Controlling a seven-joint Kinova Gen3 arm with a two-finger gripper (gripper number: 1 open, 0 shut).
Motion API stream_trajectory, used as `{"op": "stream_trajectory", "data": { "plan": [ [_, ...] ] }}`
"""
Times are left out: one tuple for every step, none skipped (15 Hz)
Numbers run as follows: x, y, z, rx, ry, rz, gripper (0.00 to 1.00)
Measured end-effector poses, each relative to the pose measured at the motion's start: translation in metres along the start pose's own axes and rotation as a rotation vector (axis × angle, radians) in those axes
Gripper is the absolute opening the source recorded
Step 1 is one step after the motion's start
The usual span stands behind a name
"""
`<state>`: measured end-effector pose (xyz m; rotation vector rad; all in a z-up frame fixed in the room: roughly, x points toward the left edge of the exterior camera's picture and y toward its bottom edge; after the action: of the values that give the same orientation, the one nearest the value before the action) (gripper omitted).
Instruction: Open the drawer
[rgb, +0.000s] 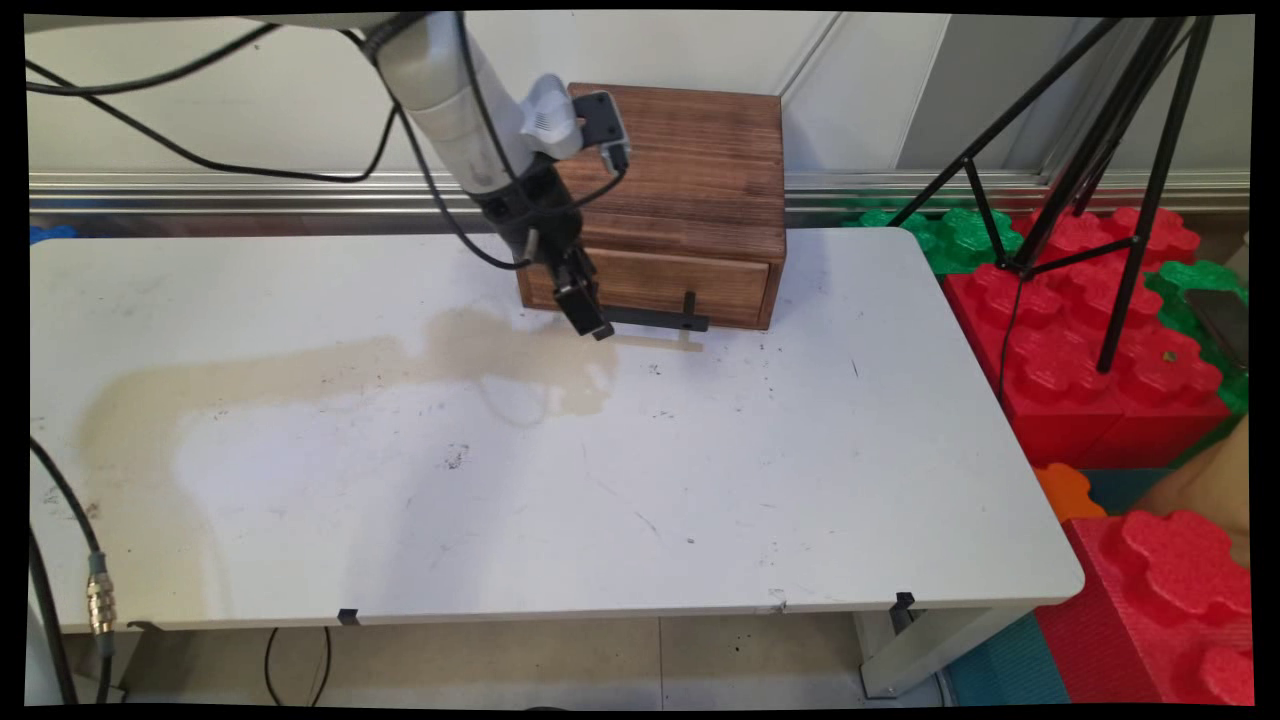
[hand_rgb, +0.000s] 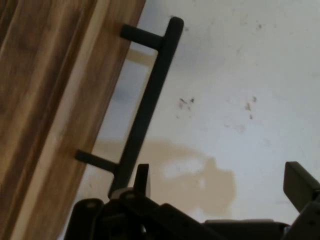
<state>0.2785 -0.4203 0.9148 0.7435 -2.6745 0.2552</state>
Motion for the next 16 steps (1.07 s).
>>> {"op": "stream_trajectory", "data": {
  "plan": [
    [0.002,-0.002,0.005,0.001,-0.001,0.006,1.00],
    [0.004,-0.004,0.009,0.000,-0.002,0.013,1.00],
    [0.007,-0.008,0.016,0.000,-0.004,0.022,1.00],
    [0.010,-0.010,0.022,-0.001,-0.007,0.032,1.00],
    [0.012,-0.012,0.026,-0.002,-0.009,0.039,1.00],
    [0.014,-0.015,0.032,-0.003,-0.012,0.052,1.00],
    [0.016,-0.017,0.039,-0.007,-0.018,0.068,1.00],
    [0.017,-0.019,0.043,-0.010,-0.022,0.078,1.00],
    [0.019,-0.021,0.050,-0.014,-0.029,0.094,1.00],
    [0.020,-0.023,0.055,-0.017,-0.036,0.108,1.00],
    [0.021,-0.025,0.061,-0.020,-0.042,0.121,1.00],
    [0.022,-0.027,0.065,-0.021,-0.047,0.131,1.00],
    [0.023,-0.028,0.069,-0.022,-0.050,0.139,1.00],
    [0.023,-0.029,0.072,-0.022,-0.052,0.144,1.00],
    [0.025,-0.030,0.076,-0.023,-0.055,0.152,1.00],
    [0.026,-0.031,0.081,-0.024,-0.058,0.162,1.00]
  ]
}}
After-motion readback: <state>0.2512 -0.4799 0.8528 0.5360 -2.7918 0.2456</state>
